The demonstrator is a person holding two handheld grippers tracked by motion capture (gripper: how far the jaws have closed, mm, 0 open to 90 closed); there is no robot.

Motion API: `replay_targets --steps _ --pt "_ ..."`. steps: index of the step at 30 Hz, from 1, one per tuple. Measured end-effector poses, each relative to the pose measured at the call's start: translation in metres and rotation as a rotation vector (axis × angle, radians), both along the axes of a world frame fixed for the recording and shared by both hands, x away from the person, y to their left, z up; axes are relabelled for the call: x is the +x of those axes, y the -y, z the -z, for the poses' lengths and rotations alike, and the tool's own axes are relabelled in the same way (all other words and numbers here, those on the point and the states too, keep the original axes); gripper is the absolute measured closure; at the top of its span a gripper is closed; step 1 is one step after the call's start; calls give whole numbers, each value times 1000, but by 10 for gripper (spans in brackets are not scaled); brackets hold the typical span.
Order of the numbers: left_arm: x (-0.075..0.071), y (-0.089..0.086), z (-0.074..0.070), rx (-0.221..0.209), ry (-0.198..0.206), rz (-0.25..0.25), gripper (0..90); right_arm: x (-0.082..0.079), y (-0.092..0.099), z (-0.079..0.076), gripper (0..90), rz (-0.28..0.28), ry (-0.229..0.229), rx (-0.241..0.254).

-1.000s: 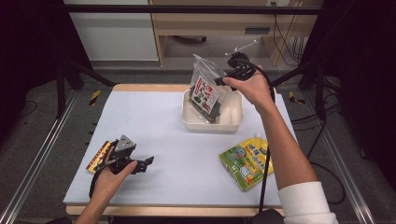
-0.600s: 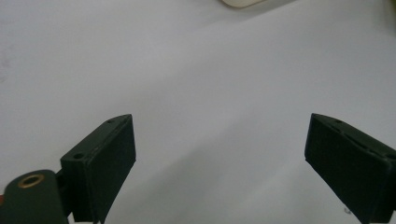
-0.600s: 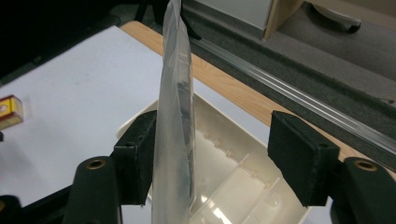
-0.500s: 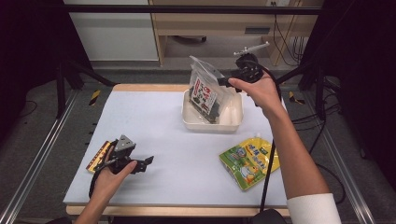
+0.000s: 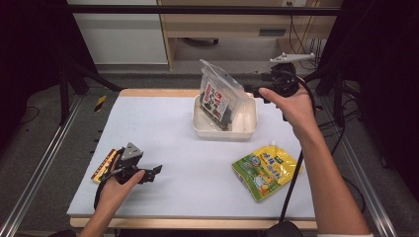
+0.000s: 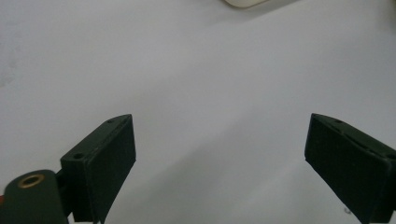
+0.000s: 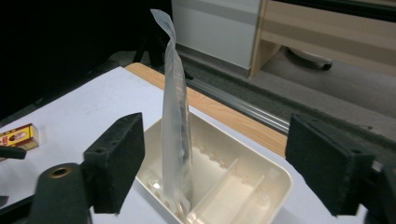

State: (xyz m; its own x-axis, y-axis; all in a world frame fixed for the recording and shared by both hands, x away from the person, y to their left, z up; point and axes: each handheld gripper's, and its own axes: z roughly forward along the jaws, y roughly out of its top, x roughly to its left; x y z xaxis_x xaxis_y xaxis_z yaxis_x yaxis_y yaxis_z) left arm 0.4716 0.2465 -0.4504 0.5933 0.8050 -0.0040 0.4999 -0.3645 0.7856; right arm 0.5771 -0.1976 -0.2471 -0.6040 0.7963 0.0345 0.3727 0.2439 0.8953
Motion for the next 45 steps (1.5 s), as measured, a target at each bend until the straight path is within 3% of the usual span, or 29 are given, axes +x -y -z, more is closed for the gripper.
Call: replay_targets --steps 4,8,9,19,23,26,27,35,45 --pt "0 1 0 1 1 1 86 -29 20 7 150 58 52 -8" --pt "0 2 1 9 -2 8 86 -44 31 19 131 95 49 -23" --pt "0 2 0 9 0 9 86 -54 39 28 135 116 49 -36" --pt "-1 2 0 2 4 8 86 -93 64 68 238 213 23 -85" --pt "0 1 0 8 1 9 86 -100 71 83 287 239 8 -105" --pt "0 1 0 8 1 8 86 -105 80 103 313 268 -21 -116" --pt "0 1 0 9 1 8 86 -105 80 103 313 268 -21 -116" --pt "-1 2 1 4 0 2 86 -113 93 146 317 311 -100 -110" --pt "0 2 1 13 -4 8 86 -121 112 177 365 359 -160 -103"
